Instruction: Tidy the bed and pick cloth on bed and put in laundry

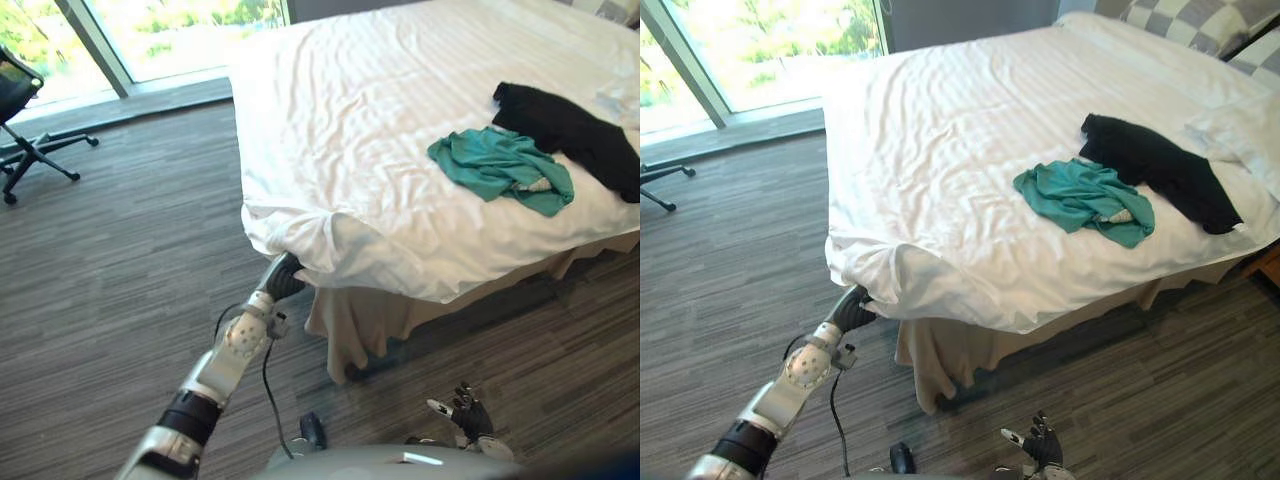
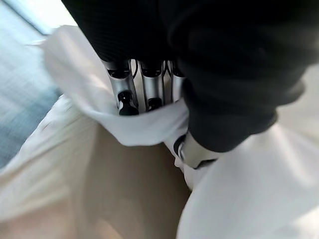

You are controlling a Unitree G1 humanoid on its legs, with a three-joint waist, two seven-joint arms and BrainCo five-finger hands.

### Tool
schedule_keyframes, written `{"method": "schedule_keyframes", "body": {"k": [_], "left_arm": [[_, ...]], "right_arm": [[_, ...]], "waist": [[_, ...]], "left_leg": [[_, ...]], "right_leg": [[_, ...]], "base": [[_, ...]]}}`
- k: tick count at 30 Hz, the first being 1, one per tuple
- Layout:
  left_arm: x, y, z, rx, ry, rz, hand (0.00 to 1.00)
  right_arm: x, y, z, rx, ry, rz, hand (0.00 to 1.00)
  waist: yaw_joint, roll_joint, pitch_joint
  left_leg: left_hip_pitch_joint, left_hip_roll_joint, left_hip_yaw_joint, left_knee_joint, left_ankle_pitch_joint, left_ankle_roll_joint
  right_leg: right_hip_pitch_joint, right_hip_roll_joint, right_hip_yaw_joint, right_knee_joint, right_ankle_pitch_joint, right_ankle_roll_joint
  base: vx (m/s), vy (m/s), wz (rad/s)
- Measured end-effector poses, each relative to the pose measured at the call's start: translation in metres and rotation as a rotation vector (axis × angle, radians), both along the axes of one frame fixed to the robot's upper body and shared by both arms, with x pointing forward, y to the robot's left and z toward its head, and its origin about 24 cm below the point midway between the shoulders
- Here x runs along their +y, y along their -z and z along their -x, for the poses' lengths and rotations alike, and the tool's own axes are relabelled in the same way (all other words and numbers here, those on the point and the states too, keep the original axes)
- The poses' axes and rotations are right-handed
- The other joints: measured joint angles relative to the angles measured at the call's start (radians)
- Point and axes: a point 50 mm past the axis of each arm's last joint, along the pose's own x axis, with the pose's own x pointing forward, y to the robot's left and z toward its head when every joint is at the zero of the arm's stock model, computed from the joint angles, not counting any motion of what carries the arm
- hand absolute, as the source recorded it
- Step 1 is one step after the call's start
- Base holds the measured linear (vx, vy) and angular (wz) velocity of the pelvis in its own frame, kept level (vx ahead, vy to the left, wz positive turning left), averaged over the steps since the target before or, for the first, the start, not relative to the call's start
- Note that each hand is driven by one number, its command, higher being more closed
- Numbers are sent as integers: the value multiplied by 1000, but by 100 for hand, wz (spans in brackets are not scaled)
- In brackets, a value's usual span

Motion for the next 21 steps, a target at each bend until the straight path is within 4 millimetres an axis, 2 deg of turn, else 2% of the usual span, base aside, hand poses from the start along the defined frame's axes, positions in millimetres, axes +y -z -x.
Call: {"method": "schedule_keyframes", "body": {"k": [3,5,6,8,9,11,13,16,21], "left_arm": [[-5,25,19,124,-72,121,0],[-5,65,49,316,-137,162,0],[-4,76,59,370,-152,159,0],[0,119,110,604,-222,105,0],[1,128,123,657,-239,94,0],[10,138,134,693,-365,115,0],[20,143,137,710,-432,90,0],[34,149,143,758,-498,36,0],[53,155,155,850,-633,48,0]], "right_arm": [[2,4,6,58,15,-8,0],[4,7,9,88,64,-31,0],[4,8,10,95,85,-39,0],[4,10,14,111,175,-74,0],[4,10,14,113,194,-83,0],[2,11,15,121,248,-107,0],[0,12,11,125,271,-122,0],[1,11,1,100,319,-152,0],[-9,10,0,116,435,-104,0]], "waist": [[13,-12,-19],[19,-17,-24],[19,-20,-26],[28,-31,-33],[31,-33,-31],[46,-34,-31],[45,-31,-31],[31,-28,-32],[22,-30,-26]], "left_leg": [[1,-2,-34,0,0,0],[6,-8,-55,0,-1,-1],[6,-8,-57,0,-1,-2],[8,-9,-57,0,-3,-5],[12,-9,-57,0,-5,-7],[17,-8,-57,0,-6,-8],[36,-9,-57,-1,-8,-11],[49,-8,-56,-1,-9,-12],[65,-11,-53,-1,-9,-10]], "right_leg": [[32,4,-38,-20,-1,0],[56,5,-50,-30,-1,0],[58,5,-50,-31,-3,3],[65,7,-51,-38,-3,4],[70,8,-50,-39,-3,4],[77,9,-51,-40,-3,4],[95,9,-49,-43,-3,4],[106,8,-48,-43,-3,4],[117,3,-48,-41,-4,6]], "base": [[59,-32,36],[108,-25,31],[90,-17,17],[78,-20,5],[56,-20,8],[25,-12,4],[-3,1,-2],[-37,7,-7],[-30,16,-3]]}}
